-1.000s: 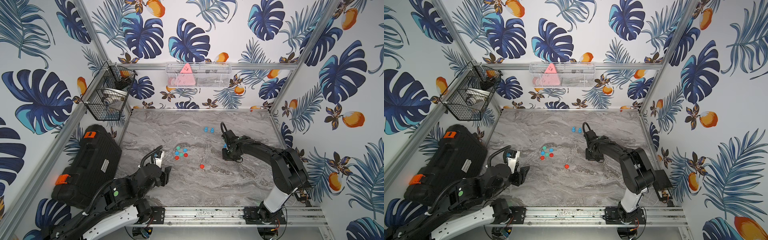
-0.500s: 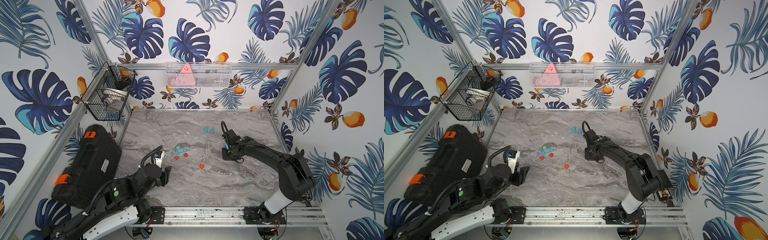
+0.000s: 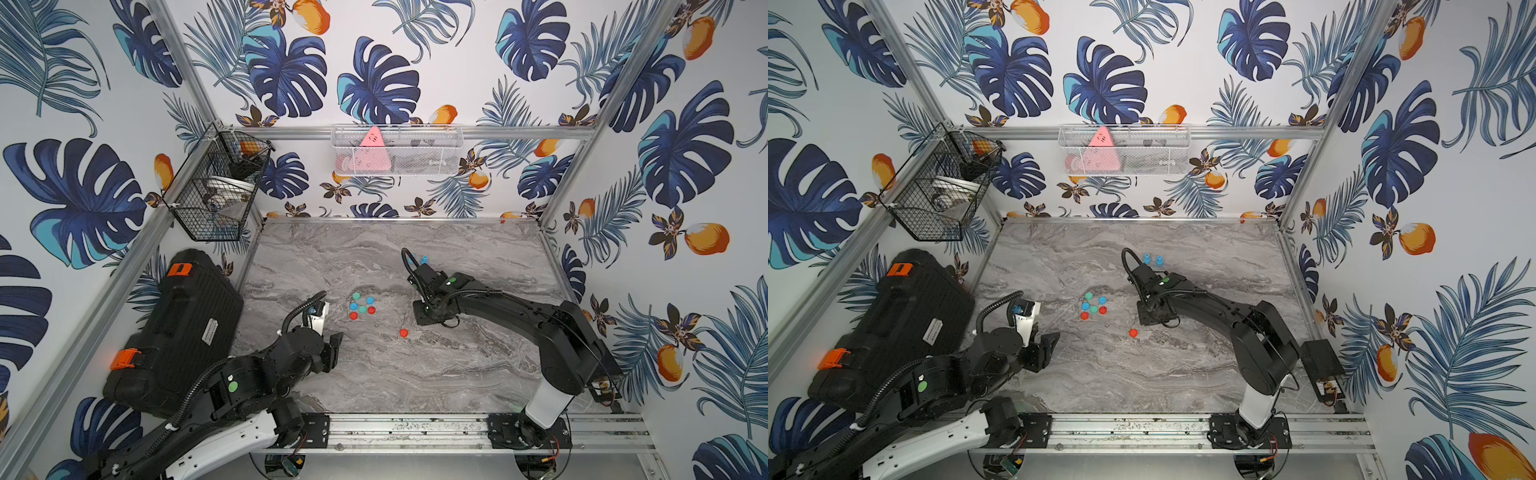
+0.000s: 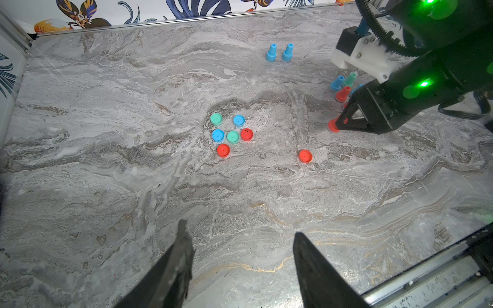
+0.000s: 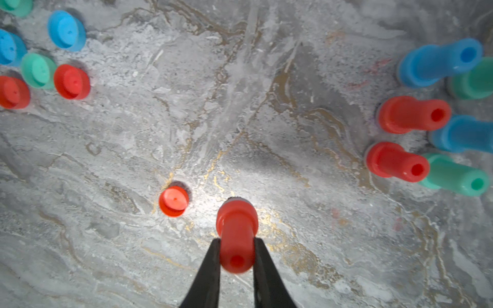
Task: Close the stamp cap
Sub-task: Pick up the stamp from the center of the board, then close the cover of the stamp.
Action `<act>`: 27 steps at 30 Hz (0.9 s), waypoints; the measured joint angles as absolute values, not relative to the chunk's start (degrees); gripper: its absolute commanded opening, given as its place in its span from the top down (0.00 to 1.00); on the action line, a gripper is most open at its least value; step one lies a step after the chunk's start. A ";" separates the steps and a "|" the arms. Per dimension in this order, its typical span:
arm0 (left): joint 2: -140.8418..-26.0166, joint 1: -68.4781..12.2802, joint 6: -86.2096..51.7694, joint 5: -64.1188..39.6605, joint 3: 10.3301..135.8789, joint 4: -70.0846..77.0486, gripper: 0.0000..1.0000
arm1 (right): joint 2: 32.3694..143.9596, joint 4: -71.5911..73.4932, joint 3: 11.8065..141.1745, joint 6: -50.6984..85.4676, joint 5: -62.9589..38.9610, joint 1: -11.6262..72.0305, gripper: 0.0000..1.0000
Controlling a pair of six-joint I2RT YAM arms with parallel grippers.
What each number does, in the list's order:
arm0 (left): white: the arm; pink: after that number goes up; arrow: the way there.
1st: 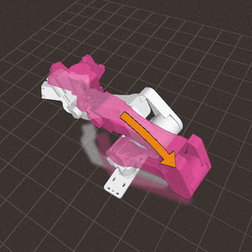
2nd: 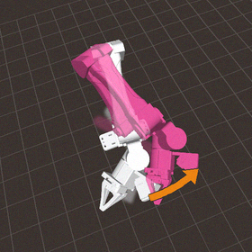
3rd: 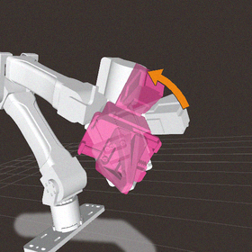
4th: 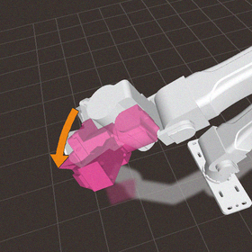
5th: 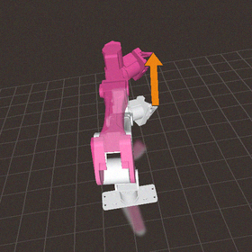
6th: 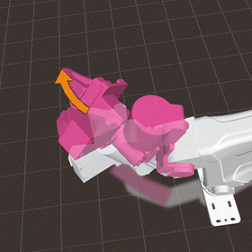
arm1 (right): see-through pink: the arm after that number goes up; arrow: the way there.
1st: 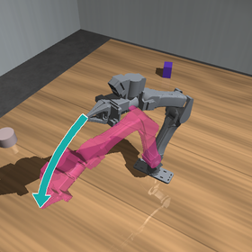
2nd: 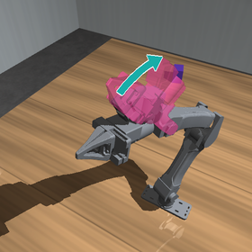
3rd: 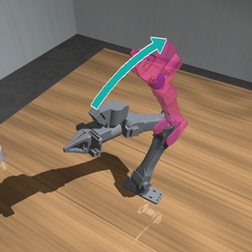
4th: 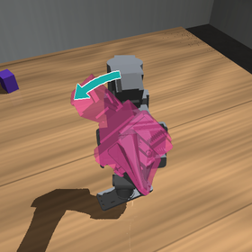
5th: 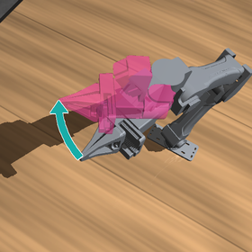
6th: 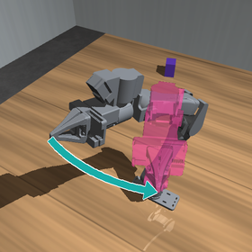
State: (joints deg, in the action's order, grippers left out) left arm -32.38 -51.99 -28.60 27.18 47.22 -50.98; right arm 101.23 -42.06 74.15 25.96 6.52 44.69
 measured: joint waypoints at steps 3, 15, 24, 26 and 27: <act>-32.38 -51.99 -28.60 27.18 47.22 -50.98 0.36 | 103.00 -42.61 75.88 26.15 6.92 46.17 0.78; -32.25 -51.99 -28.60 27.16 47.22 -50.98 0.36 | 109.51 -43.38 81.49 26.57 7.18 51.24 0.79; -31.99 -51.99 -28.60 27.18 47.20 -50.98 0.36 | 111.31 -43.40 81.93 27.20 7.20 52.69 0.79; -31.97 -51.99 -28.60 27.16 47.18 -50.98 0.36 | 111.31 -43.40 81.87 27.40 7.20 52.77 0.79; -31.94 -51.99 -28.60 27.16 47.18 -50.98 0.36 | 111.31 -43.38 81.76 27.42 7.20 52.80 0.79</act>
State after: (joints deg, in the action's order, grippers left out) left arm -31.94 -51.99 -28.60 27.16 47.18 -50.98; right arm 111.31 -43.38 81.76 27.42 7.20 52.80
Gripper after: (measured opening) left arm 0.638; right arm 0.210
